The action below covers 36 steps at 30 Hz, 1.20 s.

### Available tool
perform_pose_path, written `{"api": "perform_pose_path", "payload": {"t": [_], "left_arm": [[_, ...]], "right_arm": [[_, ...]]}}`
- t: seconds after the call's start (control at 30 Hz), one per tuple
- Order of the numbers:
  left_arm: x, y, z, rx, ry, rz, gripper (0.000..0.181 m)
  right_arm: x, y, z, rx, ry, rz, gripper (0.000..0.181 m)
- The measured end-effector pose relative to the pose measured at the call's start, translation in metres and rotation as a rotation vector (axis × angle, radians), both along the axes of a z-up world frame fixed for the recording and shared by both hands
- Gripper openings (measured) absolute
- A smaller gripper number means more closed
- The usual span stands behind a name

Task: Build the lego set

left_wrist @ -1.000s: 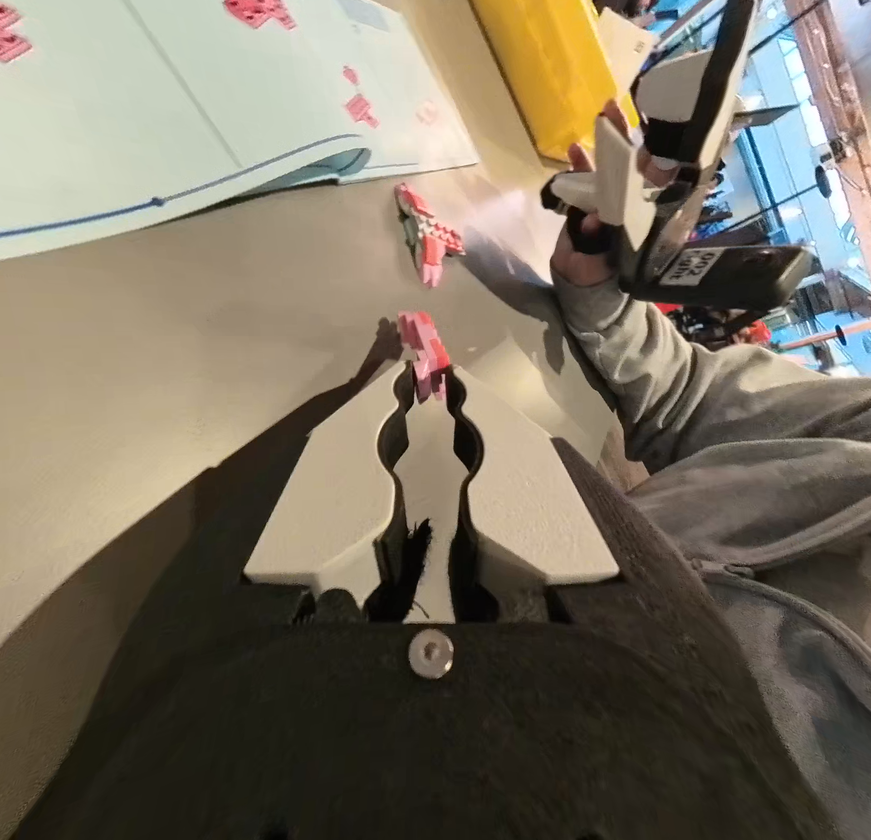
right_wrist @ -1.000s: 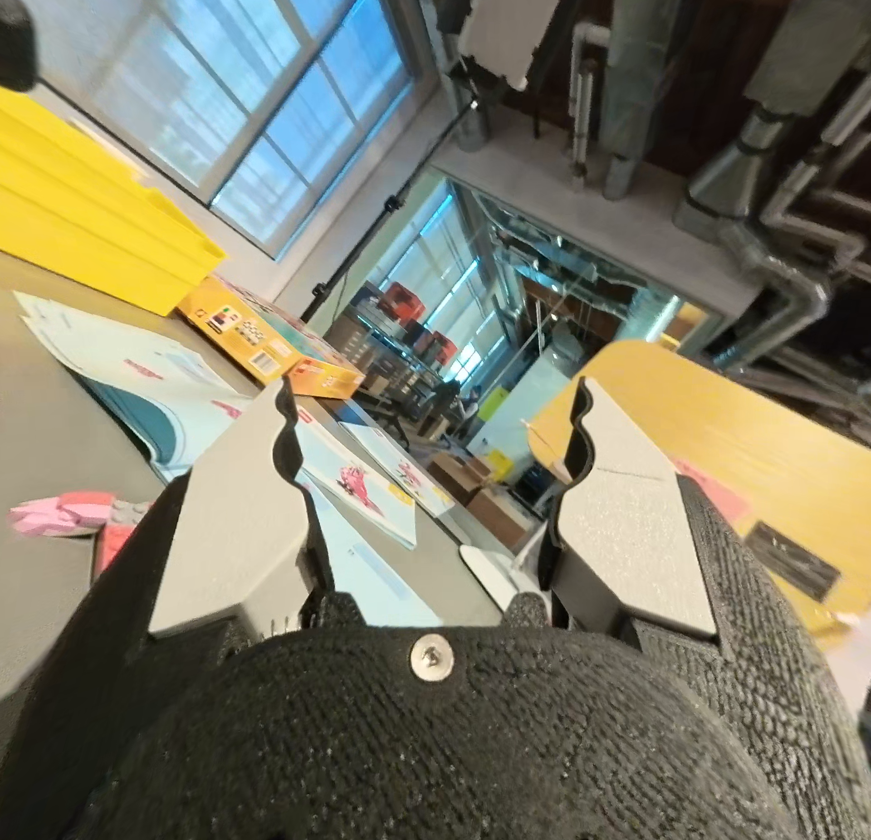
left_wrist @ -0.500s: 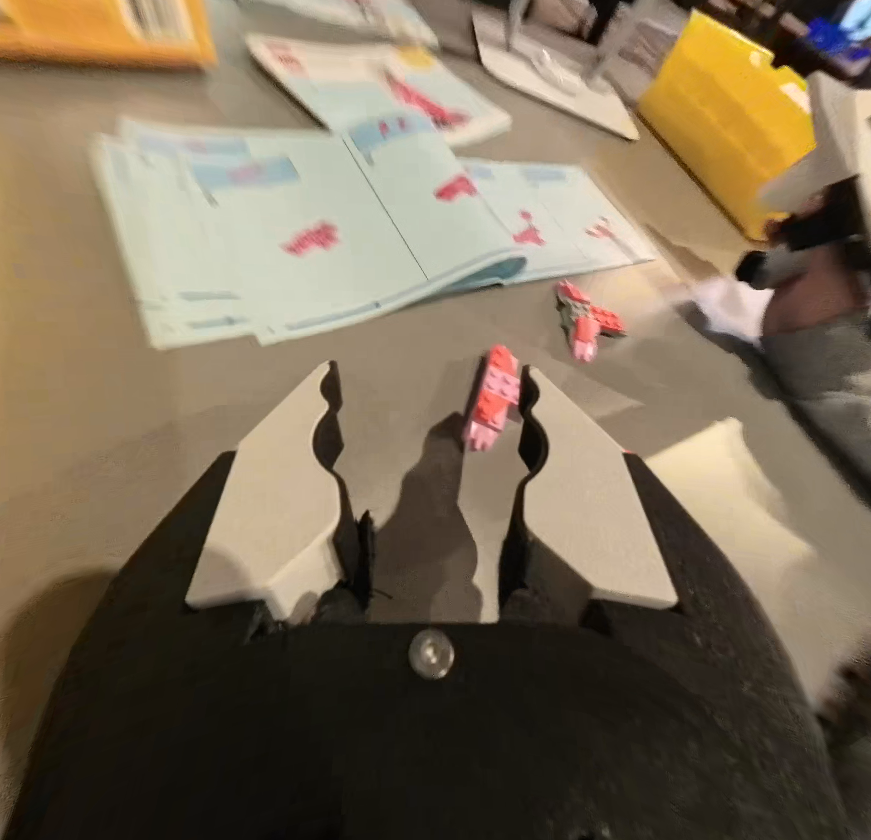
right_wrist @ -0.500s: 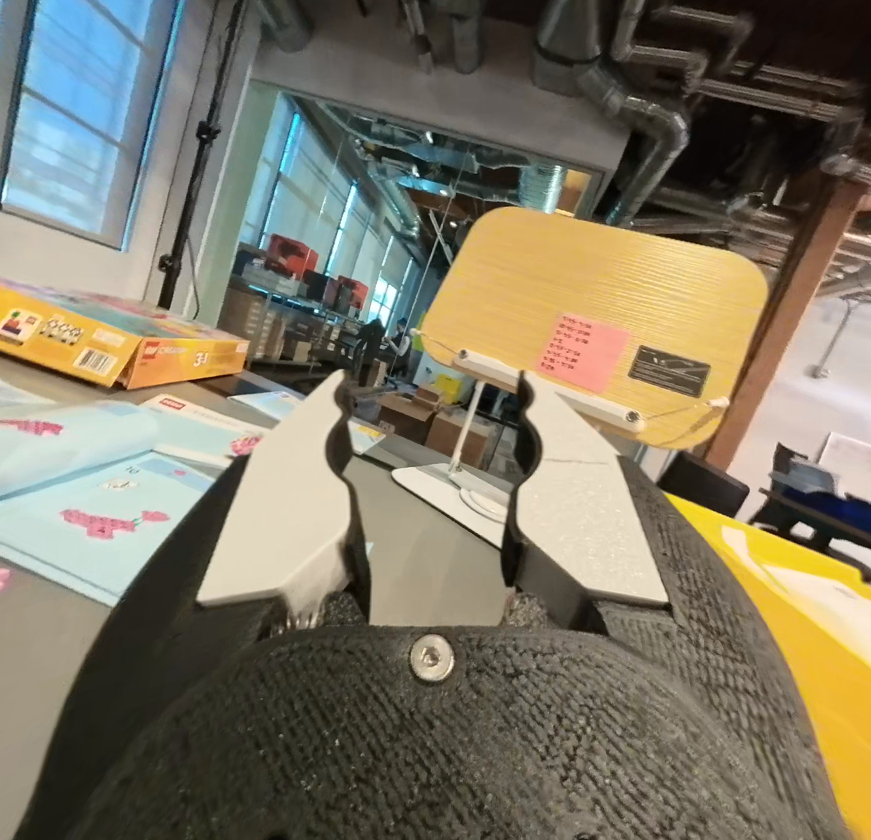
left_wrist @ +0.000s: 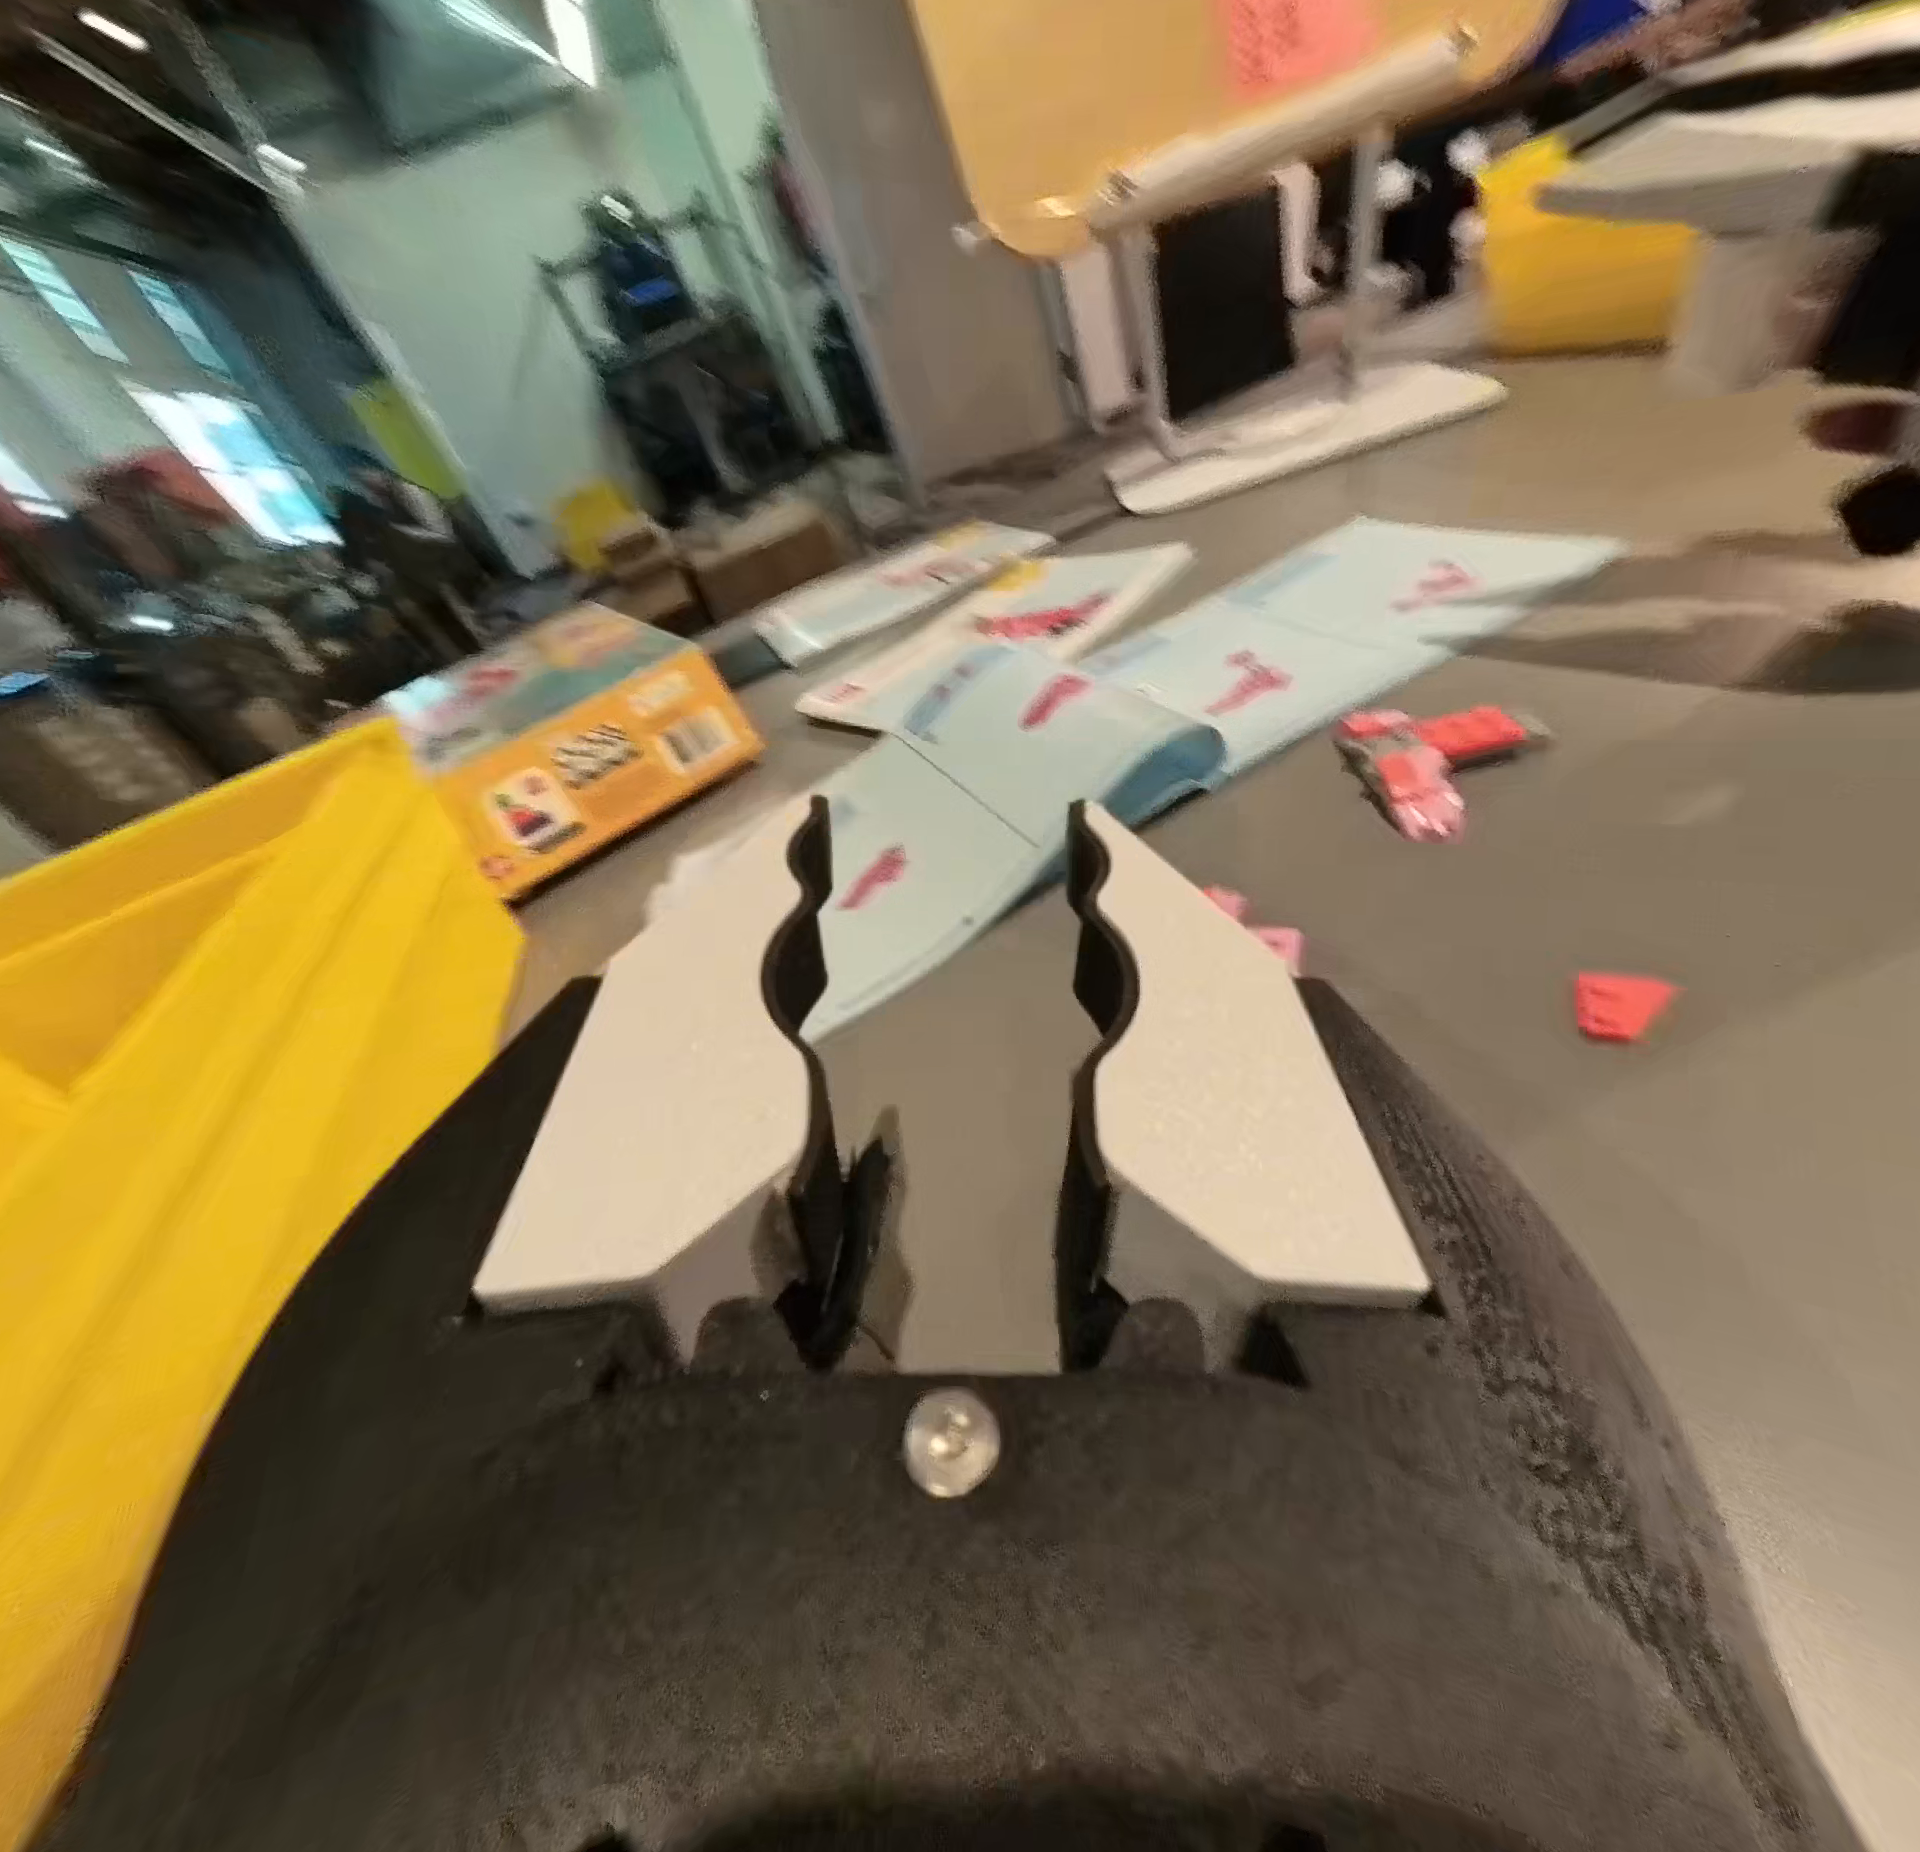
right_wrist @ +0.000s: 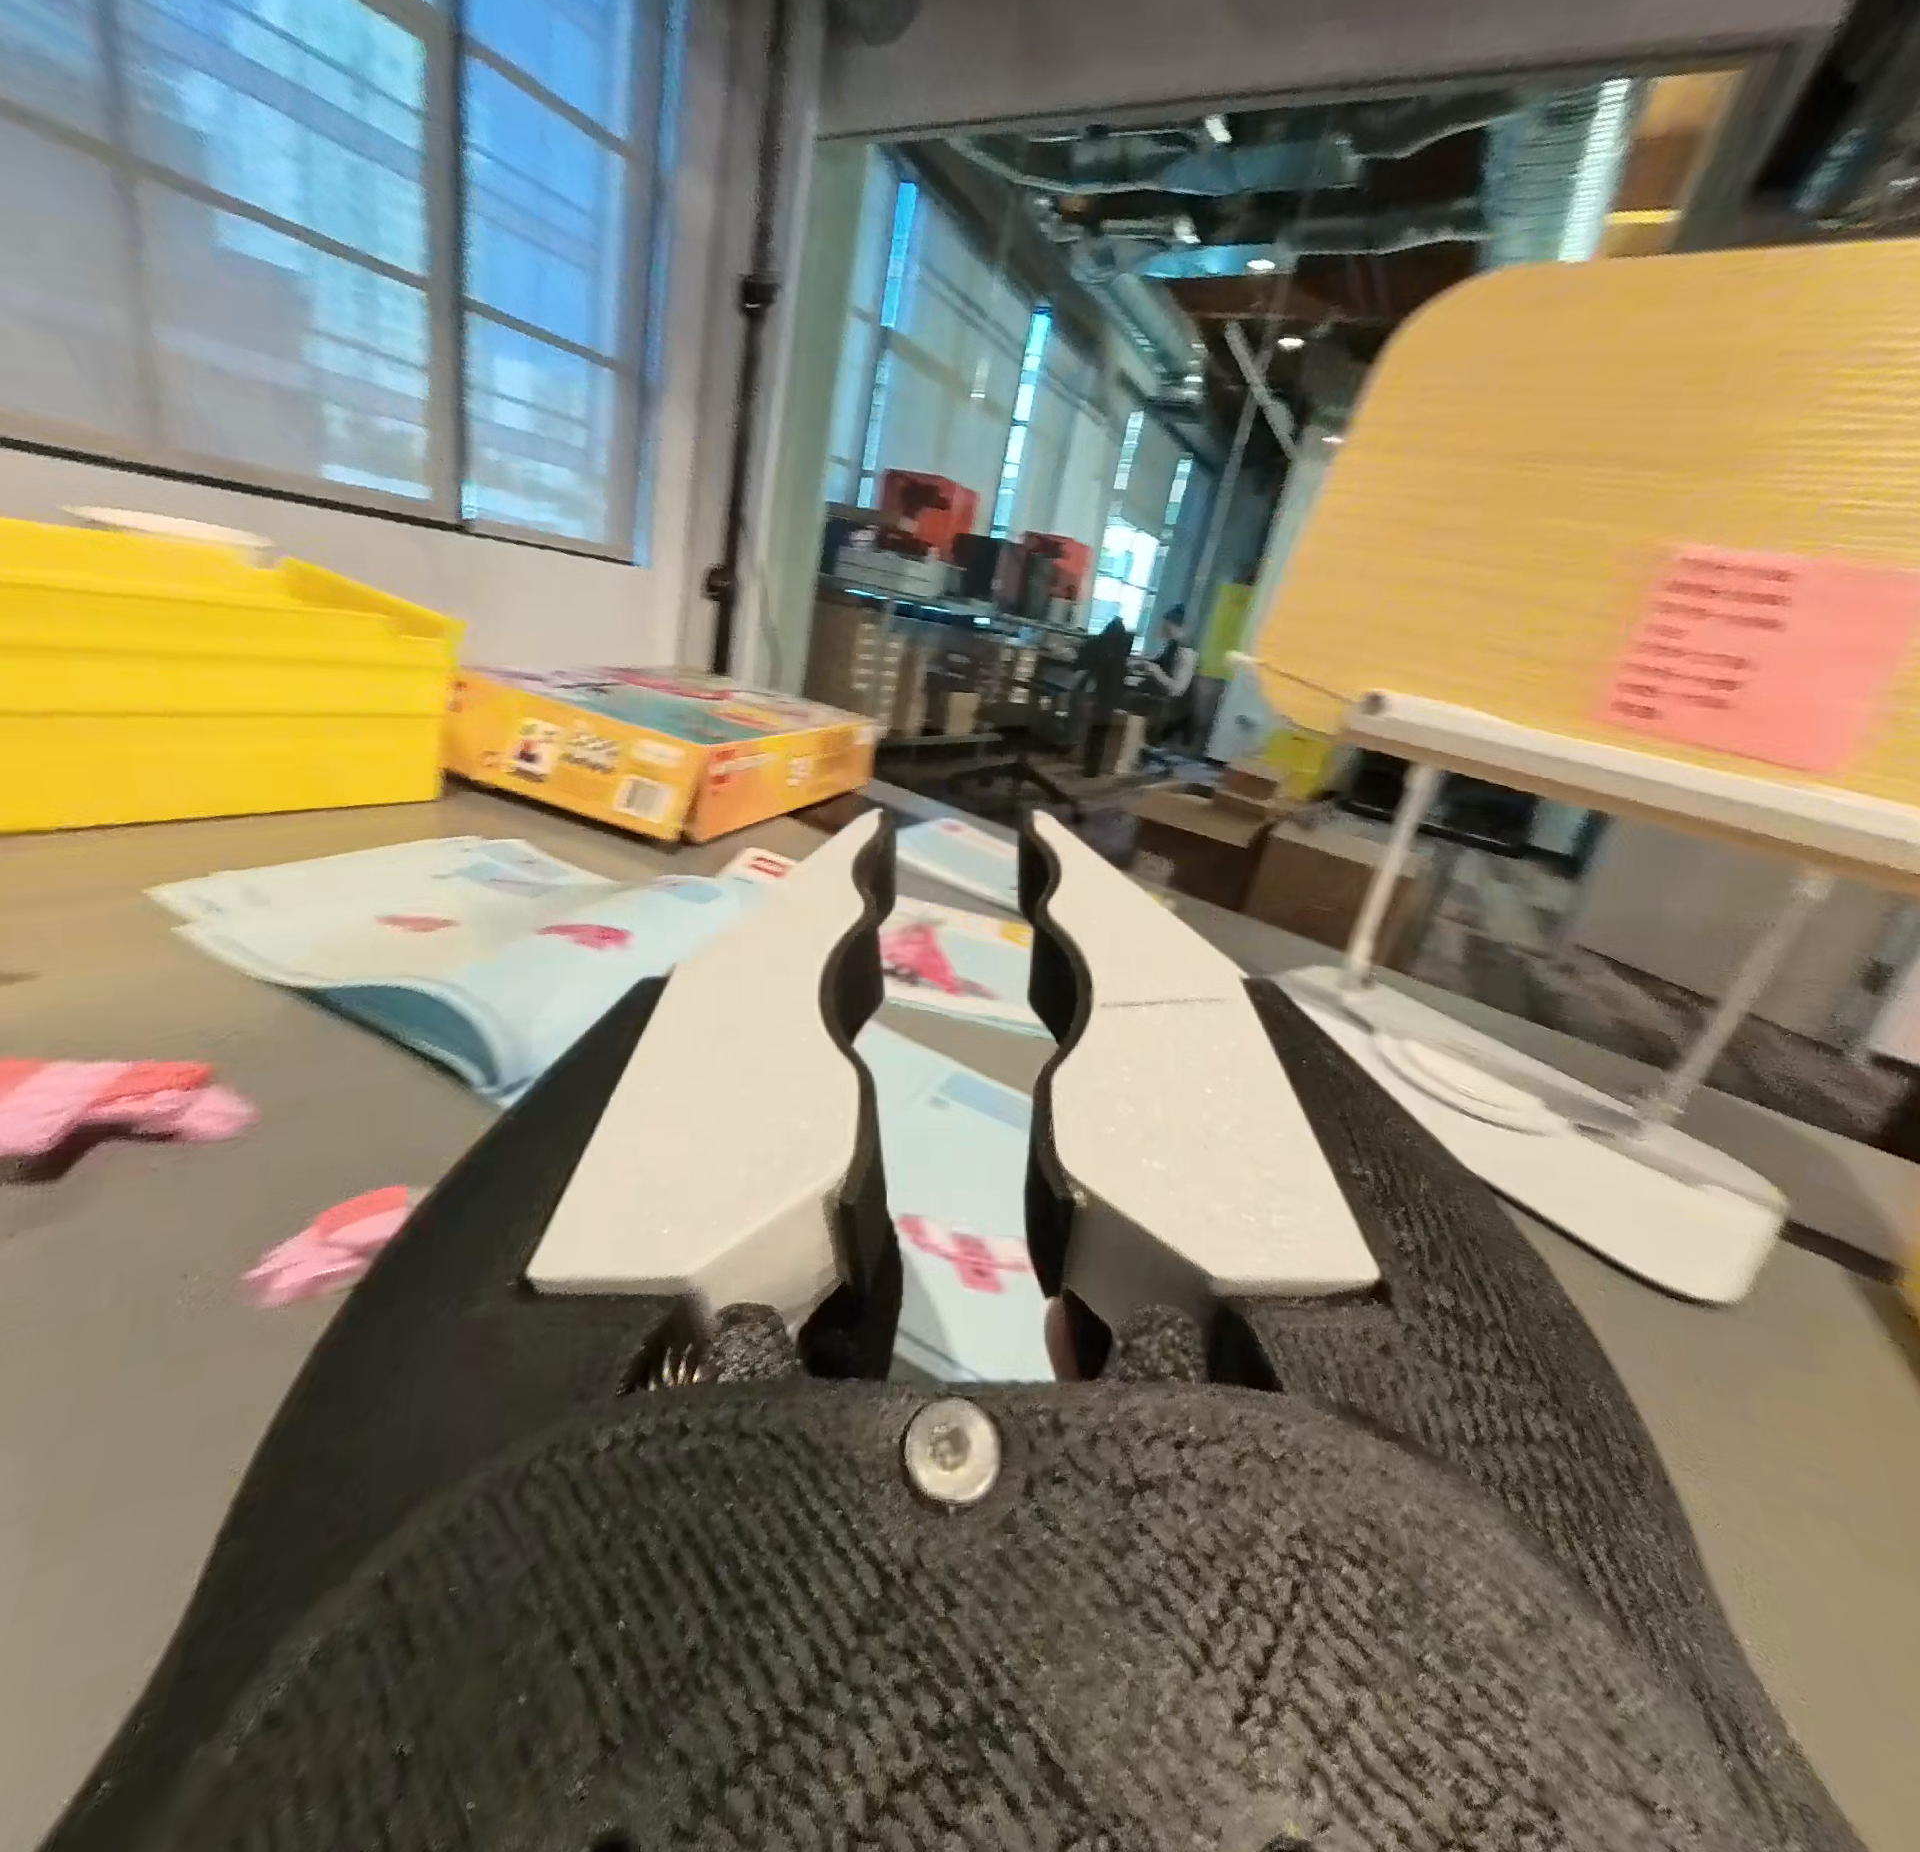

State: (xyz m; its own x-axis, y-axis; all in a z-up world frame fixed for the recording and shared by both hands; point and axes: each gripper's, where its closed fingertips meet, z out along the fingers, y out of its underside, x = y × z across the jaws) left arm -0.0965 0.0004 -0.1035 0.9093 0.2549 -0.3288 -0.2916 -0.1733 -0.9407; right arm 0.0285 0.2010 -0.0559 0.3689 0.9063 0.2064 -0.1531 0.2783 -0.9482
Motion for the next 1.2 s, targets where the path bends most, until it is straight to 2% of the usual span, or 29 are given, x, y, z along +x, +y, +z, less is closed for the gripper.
{"api": "perform_pose_path", "payload": {"t": [0.17, 0.3, 0.37, 0.5, 0.57, 0.7, 0.8, 0.9, 1.0, 1.2], "left_arm": [[0.028, 0.016, -0.040, -0.287, -0.074, -0.220, 0.041], [0.032, 0.018, -0.068, -0.475, -0.176, -0.276, 0.046], [0.032, 0.018, -0.073, -0.511, -0.193, -0.276, 0.044], [0.026, 0.018, -0.080, -0.553, -0.153, -0.225, 0.027], [0.028, 0.018, -0.080, -0.555, -0.139, -0.234, 0.021], [0.029, 0.017, -0.080, -0.561, -0.137, -0.239, 0.017], [0.030, 0.017, -0.079, -0.555, -0.100, -0.244, 0.016], [0.029, 0.020, -0.065, -0.461, 0.133, -0.203, 0.016], [0.047, 0.019, -0.035, -0.298, 0.496, -0.199, 0.016], [0.089, 0.015, -0.007, -0.115, 0.968, -0.202, 0.016]], "right_arm": [[-0.020, -0.041, -0.011, 0.156, -0.109, 0.118, 0.011], [-0.023, -0.052, -0.014, 0.274, -0.169, 0.113, 0.010], [-0.025, -0.055, -0.017, 0.305, -0.189, 0.115, 0.010], [-0.028, -0.062, -0.020, 0.312, -0.207, 0.148, 0.013], [-0.026, -0.059, -0.015, 0.292, -0.175, 0.124, 0.029], [-0.023, -0.068, -0.011, 0.252, -0.179, 0.188, 0.027], [-0.023, -0.081, -0.016, 0.169, -0.207, 0.313, 0.020], [-0.023, -0.100, -0.020, 0.055, -0.240, 0.482, 0.019], [-0.022, -0.115, -0.018, -0.033, -0.280, 0.589, 0.036], [-0.009, -0.161, -0.045, -0.148, -0.500, 0.897, 0.031]]}}
